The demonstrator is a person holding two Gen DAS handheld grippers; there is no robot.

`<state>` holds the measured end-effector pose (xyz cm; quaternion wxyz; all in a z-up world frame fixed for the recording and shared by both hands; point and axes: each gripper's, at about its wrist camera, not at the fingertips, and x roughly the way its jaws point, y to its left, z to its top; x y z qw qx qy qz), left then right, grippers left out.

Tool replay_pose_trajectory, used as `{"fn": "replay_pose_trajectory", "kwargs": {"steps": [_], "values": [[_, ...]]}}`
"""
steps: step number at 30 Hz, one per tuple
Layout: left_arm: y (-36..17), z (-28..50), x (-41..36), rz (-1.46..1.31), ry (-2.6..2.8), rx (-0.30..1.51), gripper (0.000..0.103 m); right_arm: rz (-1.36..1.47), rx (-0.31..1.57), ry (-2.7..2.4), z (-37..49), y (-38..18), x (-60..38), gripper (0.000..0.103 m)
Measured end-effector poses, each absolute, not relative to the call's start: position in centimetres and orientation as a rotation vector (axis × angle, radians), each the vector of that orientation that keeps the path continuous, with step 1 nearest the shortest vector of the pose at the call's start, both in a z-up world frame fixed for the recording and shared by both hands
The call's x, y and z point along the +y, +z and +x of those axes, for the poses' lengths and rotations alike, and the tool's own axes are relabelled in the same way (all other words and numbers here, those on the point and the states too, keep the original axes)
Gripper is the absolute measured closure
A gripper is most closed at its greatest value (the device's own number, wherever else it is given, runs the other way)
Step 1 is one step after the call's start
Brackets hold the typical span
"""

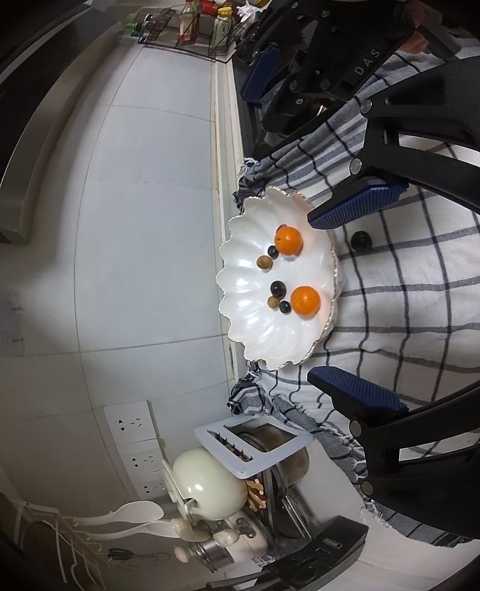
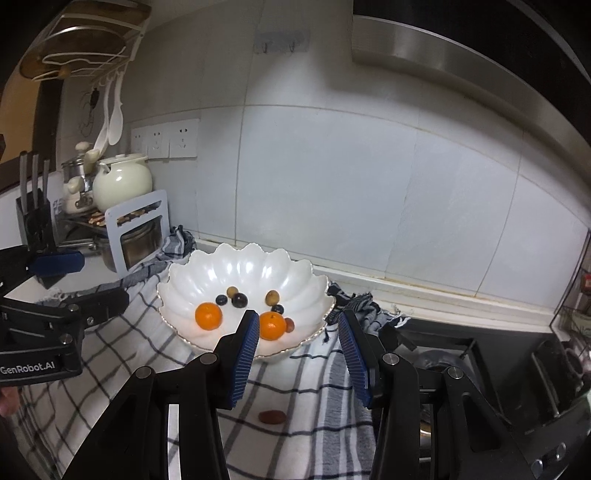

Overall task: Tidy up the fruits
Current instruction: 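Withdraw both open tools from the bowl back over the cloth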

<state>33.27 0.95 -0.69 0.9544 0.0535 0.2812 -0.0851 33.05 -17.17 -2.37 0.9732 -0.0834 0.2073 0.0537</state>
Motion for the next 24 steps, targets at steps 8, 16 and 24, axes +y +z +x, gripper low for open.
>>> {"fn": "replay_pose_trajectory", "kwargs": {"steps": [8,16,24], "values": [[-2.3,31.7,0.4,0.143,-0.216,0.563,0.027,-0.199,0.409,0.134,31.1,-3.6,-16.6,0.057],[-4.2,31.3,0.0,0.164,-0.258,0.549,0.027,-0.198,0.454,0.153,31.0,-5.6,-16.5,0.057],[-6.0,31.7,-0.4,0.186,-0.292,0.538,0.028,-0.188,0.515,0.165,31.8,-7.8,-16.5,0.057]]}}
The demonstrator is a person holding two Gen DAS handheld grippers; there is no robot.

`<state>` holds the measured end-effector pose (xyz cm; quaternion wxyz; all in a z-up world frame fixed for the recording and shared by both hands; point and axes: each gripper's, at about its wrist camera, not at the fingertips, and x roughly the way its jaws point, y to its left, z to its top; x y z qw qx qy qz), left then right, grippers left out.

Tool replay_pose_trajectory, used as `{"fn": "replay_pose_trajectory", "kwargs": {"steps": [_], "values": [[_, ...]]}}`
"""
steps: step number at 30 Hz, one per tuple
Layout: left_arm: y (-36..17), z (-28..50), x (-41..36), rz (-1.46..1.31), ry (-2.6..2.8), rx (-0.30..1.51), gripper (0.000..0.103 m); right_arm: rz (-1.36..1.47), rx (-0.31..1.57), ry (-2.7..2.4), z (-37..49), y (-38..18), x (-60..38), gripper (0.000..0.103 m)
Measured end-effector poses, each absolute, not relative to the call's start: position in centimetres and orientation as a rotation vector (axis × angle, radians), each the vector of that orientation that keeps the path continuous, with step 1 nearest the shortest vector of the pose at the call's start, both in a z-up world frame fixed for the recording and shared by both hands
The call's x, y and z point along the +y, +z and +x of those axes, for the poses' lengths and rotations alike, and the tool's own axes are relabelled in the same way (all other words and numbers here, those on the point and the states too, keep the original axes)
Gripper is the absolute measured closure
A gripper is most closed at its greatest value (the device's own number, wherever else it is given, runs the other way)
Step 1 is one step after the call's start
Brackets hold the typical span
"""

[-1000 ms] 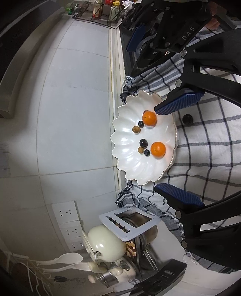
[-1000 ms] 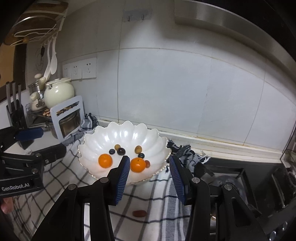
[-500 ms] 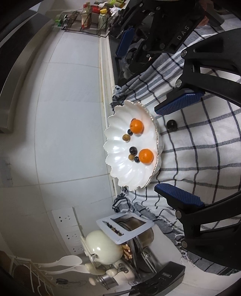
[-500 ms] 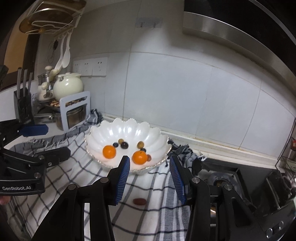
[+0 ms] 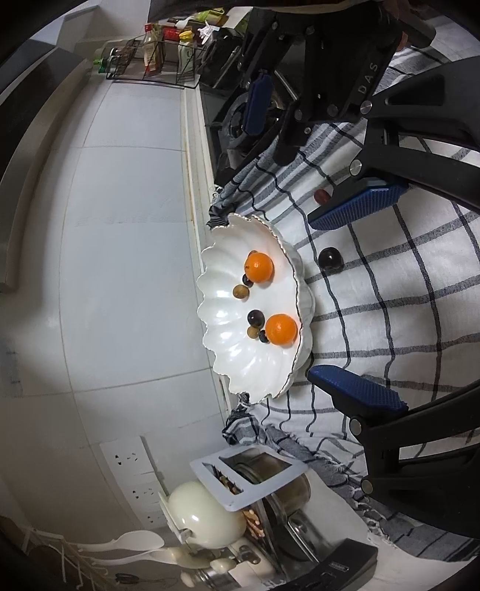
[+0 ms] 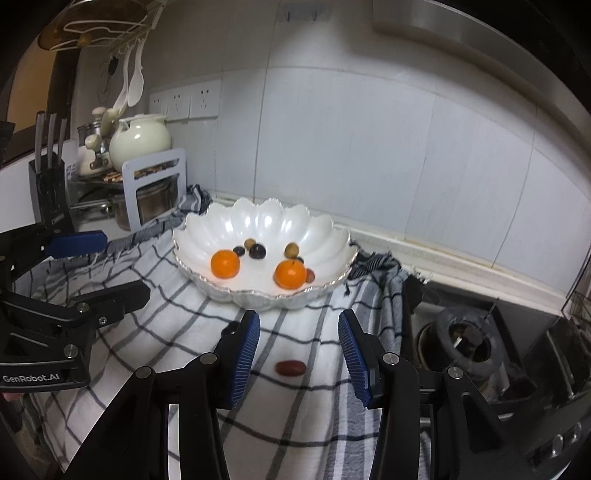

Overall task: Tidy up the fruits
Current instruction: 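Withdraw both open tools from the bowl back over the cloth, then close the left tool on the last dark round fruit while the right tool grasps the red oval fruit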

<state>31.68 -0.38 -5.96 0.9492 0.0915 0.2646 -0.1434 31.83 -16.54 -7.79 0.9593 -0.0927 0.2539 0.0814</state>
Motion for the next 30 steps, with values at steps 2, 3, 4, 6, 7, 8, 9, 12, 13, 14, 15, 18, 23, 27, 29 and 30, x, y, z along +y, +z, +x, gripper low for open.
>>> {"fn": "replay_pose_trajectory", "kwargs": {"steps": [2,3,4,6,7,8,9,12,13,14,15,18,23,27,29,30], "values": [[-6.6,32.0,-0.5,0.195,-0.295,0.541,0.031,-0.193,0.526,0.160,32.0,-8.3,-16.5,0.057],[-6.9,32.1,-0.6,0.201,-0.297,0.545,0.032,-0.199,0.534,0.159,32.2,-8.7,-16.4,0.057],[-7.2,32.3,-0.7,0.205,-0.299,0.550,0.032,-0.205,0.543,0.159,32.4,-9.0,-16.3,0.057],[-7.7,32.6,-0.9,0.212,-0.307,0.557,0.034,-0.217,0.551,0.156,32.7,-9.7,-16.2,0.057],[-8.0,32.8,-1.0,0.216,-0.310,0.560,0.035,-0.220,0.556,0.156,32.8,-9.9,-16.2,0.057],[-8.2,33.0,-1.1,0.222,-0.316,0.564,0.036,-0.222,0.564,0.159,32.9,-10.2,-16.2,0.057],[-8.5,33.2,-1.3,0.227,-0.319,0.567,0.037,-0.219,0.573,0.164,33.1,-10.6,-16.2,0.057],[-9.1,34.0,-1.6,0.232,-0.331,0.582,0.041,-0.212,0.595,0.170,33.7,-11.3,-16.2,0.057],[-9.3,34.3,-1.7,0.231,-0.337,0.588,0.042,-0.209,0.604,0.171,34.0,-11.6,-16.3,0.057],[-9.5,34.6,-1.8,0.232,-0.343,0.596,0.044,-0.205,0.611,0.174,34.3,-11.8,-16.3,0.057],[-9.8,35.0,-2.0,0.229,-0.348,0.604,0.047,-0.202,0.618,0.177,34.5,-12.0,-16.3,0.057],[-10.6,36.0,-2.2,0.219,-0.361,0.632,0.050,-0.179,0.654,0.190,35.5,-12.9,-16.5,0.057],[-11.7,37.5,-2.8,0.208,-0.383,0.672,0.053,-0.139,0.709,0.200,36.8,-14.2,-16.8,0.058],[-12.6,38.3,-3.7,0.222,-0.394,0.693,0.053,-0.136,0.738,0.201,37.6,-14.9,-16.9,0.058],[-13.0,38.7,-4.1,0.234,-0.394,0.699,0.054,-0.133,0.753,0.204,37.9,-15.3,-16.9,0.058],[-13.2,38.9,-4.2,0.241,-0.398,0.706,0.055,-0.135,0.762,0.202,38.2,-15.6,-16.9,0.058]]}}
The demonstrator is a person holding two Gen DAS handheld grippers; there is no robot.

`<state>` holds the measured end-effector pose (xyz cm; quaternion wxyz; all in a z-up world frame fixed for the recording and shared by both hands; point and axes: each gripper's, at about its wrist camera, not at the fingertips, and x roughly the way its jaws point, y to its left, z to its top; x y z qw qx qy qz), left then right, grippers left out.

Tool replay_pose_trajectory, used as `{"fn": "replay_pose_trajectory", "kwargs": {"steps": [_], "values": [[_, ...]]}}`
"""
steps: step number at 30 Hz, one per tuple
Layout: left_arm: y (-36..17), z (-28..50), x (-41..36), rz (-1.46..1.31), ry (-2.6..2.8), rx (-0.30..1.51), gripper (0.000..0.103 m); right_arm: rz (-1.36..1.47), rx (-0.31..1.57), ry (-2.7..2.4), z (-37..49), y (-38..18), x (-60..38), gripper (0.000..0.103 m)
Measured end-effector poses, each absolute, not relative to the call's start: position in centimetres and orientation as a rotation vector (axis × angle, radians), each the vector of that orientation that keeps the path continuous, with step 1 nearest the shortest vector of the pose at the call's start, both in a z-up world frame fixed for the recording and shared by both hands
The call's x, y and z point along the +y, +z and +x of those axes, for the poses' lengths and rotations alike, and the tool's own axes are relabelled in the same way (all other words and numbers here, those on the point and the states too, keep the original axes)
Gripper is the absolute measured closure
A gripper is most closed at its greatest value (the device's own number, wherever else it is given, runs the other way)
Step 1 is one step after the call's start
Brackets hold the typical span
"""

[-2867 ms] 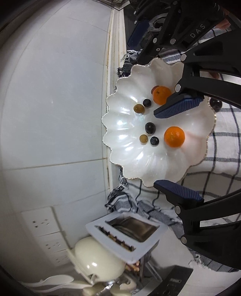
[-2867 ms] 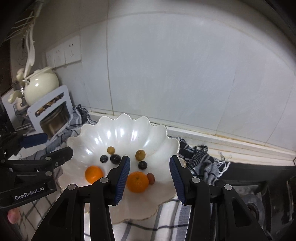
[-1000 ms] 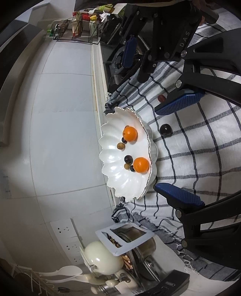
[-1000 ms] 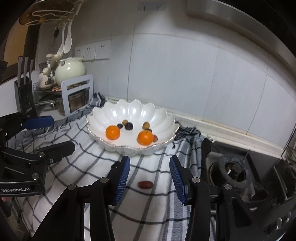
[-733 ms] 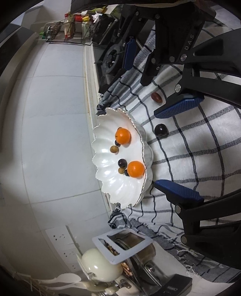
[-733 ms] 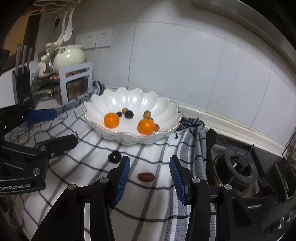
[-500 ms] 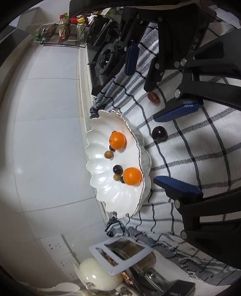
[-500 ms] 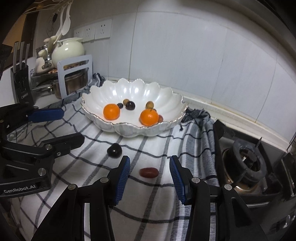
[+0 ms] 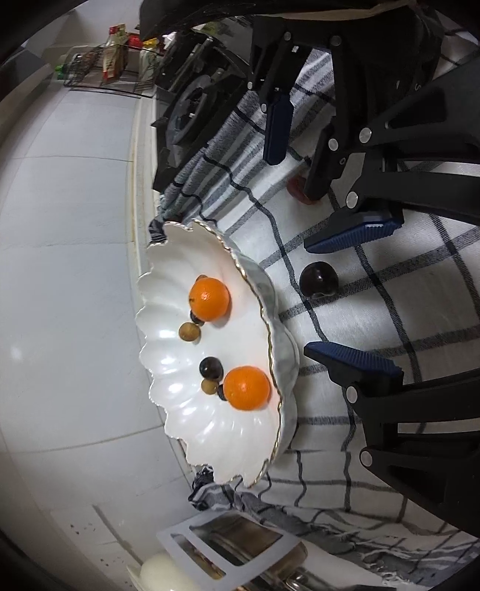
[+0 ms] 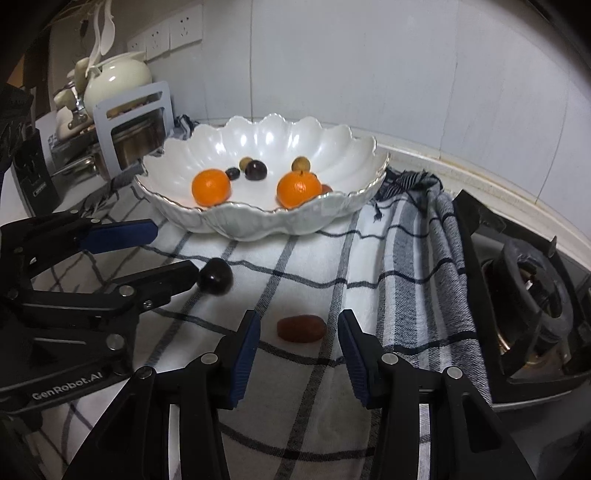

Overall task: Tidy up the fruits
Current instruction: 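Close the left tool on the last dark round fruit while the right tool grasps the red oval fruit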

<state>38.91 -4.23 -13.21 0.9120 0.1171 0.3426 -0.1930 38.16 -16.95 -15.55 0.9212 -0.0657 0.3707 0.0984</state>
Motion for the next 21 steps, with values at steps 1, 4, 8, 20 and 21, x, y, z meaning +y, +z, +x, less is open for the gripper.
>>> {"fn": "replay_pose_trajectory", "kwargs": {"steps": [1,4,8,20,21], "values": [[-13.4,39.1,-4.4,0.246,-0.399,0.710,0.057,-0.137,0.767,0.202,38.3,-15.7,-17.0,0.059],[-14.0,39.4,-4.8,0.261,-0.405,0.727,0.058,-0.134,0.776,0.208,38.6,-16.0,-17.1,0.062],[-14.5,40.0,-5.2,0.270,-0.408,0.747,0.061,-0.118,0.797,0.224,38.8,-16.3,-17.3,0.064],[-16.2,41.7,-5.8,0.252,-0.422,0.844,0.069,-0.076,0.862,0.246,39.8,-17.1,-17.7,0.064],[-16.2,41.7,-5.8,0.248,-0.423,0.848,0.070,-0.073,0.863,0.247,39.8,-17.1,-17.7,0.064]]}}
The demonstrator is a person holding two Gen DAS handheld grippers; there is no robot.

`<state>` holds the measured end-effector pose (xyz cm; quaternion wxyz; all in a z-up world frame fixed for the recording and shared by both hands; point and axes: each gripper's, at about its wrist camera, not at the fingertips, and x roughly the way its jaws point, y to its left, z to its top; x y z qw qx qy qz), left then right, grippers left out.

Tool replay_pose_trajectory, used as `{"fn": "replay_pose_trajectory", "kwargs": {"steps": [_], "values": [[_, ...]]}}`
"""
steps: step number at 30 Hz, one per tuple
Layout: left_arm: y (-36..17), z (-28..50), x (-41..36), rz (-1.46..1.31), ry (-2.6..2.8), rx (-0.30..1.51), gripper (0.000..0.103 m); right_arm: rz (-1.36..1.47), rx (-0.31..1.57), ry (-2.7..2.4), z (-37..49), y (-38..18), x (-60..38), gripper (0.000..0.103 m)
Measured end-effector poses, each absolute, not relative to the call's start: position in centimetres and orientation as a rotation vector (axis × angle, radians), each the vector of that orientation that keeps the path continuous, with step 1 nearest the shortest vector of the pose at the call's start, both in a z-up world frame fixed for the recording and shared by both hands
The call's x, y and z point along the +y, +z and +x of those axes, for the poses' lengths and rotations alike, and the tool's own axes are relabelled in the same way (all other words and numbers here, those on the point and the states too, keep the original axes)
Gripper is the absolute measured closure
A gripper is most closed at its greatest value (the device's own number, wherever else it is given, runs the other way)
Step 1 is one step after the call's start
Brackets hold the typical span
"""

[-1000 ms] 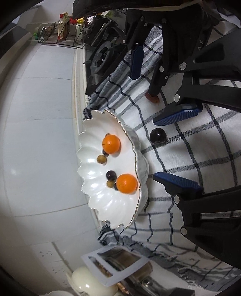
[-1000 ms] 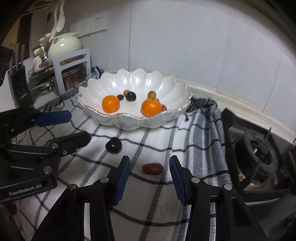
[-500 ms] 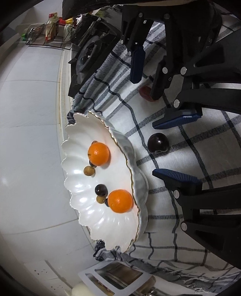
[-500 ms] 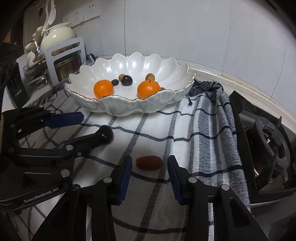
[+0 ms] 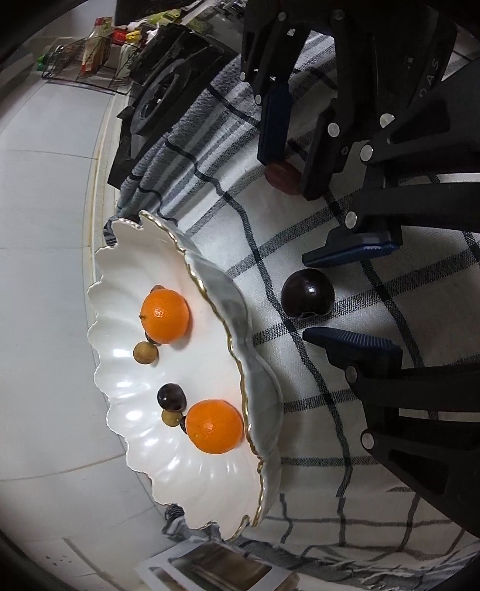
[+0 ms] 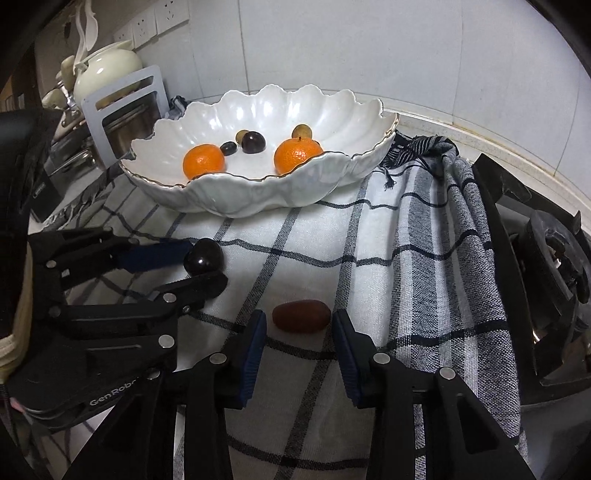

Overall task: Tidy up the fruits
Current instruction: 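Close the left tool on the last dark round fruit while the right tool grasps the red oval fruit, then lift both fruits and carry them over the white bowl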

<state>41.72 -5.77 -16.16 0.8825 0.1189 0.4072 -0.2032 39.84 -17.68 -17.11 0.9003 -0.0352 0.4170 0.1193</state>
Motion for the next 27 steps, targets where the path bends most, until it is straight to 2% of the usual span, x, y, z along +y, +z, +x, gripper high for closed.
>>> {"fn": "replay_pose_trajectory", "kwargs": {"steps": [5,6,12,27], "values": [[-16.2,41.9,-5.7,0.227,-0.432,0.860,0.075,-0.062,0.871,0.251,40.3,-17.0,-17.8,0.064],[-16.2,41.9,-5.8,0.226,-0.432,0.860,0.076,-0.061,0.872,0.250,40.3,-17.0,-17.8,0.067],[-16.1,41.7,-5.8,0.220,-0.426,0.866,0.077,-0.054,0.872,0.244,40.4,-17.0,-18.0,0.072],[-13.4,38.1,-3.9,0.160,-0.380,0.825,0.077,-0.051,0.808,0.251,37.8,-15.0,-17.6,0.073]]}}
